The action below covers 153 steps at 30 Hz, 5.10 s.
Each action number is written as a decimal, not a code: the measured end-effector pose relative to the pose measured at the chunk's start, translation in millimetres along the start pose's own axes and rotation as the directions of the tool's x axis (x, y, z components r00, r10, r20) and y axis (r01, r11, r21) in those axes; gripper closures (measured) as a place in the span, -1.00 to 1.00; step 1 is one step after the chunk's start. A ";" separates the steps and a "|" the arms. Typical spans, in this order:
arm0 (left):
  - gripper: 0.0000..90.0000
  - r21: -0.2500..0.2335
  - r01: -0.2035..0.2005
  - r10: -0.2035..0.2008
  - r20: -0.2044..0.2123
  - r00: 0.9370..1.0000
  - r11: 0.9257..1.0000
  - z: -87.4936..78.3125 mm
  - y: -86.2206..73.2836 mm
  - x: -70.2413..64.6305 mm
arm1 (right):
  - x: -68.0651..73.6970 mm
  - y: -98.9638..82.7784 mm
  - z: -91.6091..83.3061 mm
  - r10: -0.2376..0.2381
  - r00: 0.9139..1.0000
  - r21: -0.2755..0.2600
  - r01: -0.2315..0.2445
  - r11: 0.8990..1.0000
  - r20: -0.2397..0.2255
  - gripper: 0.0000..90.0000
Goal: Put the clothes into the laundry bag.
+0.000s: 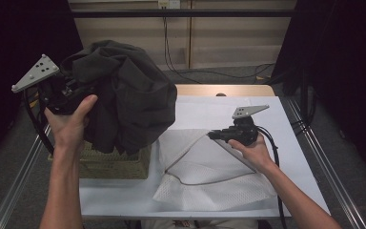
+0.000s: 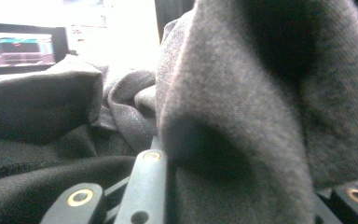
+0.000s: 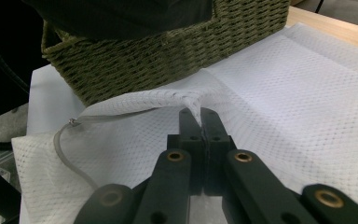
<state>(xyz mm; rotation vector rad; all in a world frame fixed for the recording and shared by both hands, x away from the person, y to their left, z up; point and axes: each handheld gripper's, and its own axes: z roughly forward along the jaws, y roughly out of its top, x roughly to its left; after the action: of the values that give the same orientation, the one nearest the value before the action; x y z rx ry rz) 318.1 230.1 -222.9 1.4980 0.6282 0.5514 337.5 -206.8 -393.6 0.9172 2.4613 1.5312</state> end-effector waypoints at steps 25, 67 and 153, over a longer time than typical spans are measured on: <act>0.68 -0.018 -0.074 0.076 0.251 0.965 0.997 21.1 11.7 -92.0 | -2.1 0.9 0.2 0.020 1.000 0.002 -0.020 1.000 -0.005 1.00; 0.64 0.401 -0.288 0.057 0.498 0.866 0.870 124.6 -166.4 -183.0 | -18.7 -12.1 2.2 0.137 0.990 0.024 -0.137 0.990 0.018 1.00; 0.64 0.543 -0.203 0.002 0.347 0.938 0.815 185.4 -230.7 -166.2 | 6.8 -12.5 -18.0 0.067 0.997 0.065 -0.069 0.995 0.040 1.00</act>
<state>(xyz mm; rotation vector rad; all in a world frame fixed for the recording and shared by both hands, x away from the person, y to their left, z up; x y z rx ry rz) 312.7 -21.0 -451.3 2.1552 0.4625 0.1735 319.6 -221.1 -393.9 1.0412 2.4932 1.4454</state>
